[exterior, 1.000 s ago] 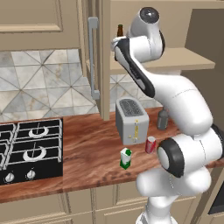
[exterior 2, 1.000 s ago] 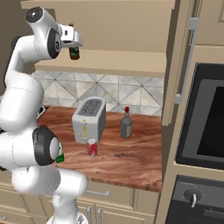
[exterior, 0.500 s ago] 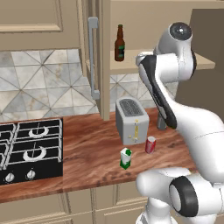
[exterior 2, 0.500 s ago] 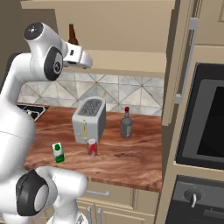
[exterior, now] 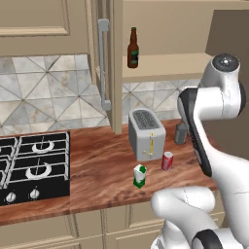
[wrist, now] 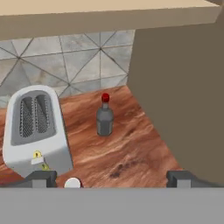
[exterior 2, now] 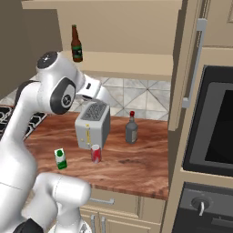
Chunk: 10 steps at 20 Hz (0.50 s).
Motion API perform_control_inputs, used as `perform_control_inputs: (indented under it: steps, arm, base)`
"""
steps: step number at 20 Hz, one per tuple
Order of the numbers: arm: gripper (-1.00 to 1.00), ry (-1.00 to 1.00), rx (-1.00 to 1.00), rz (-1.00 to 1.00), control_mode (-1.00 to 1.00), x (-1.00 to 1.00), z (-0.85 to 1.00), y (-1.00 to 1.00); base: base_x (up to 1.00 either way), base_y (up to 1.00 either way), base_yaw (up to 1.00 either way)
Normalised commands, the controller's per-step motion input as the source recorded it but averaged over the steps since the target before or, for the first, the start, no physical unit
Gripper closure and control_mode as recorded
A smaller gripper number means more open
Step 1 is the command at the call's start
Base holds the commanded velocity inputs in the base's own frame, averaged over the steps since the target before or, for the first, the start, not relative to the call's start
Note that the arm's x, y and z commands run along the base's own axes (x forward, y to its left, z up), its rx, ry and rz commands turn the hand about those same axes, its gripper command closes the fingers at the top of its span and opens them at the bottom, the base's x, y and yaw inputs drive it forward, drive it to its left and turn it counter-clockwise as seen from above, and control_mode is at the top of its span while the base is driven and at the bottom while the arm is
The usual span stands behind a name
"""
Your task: Sort all alcoholic drinks to one cabinet, and non-alcoholic drinks to the other.
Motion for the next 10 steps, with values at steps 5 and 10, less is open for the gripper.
perform_control_inputs:
  steps: [5, 10]
  arm:
    - [-1.00, 0.15, 0.00, -0.09, -1.00, -0.10, -0.65, -0.58]
    - [-1.00, 0.16, 0.03, -0.01, -1.00, 0.52, -0.76, -0.10]
  base:
    - [0.00, 0.00, 0.00]
    - [0.00, 0.00, 0.00]
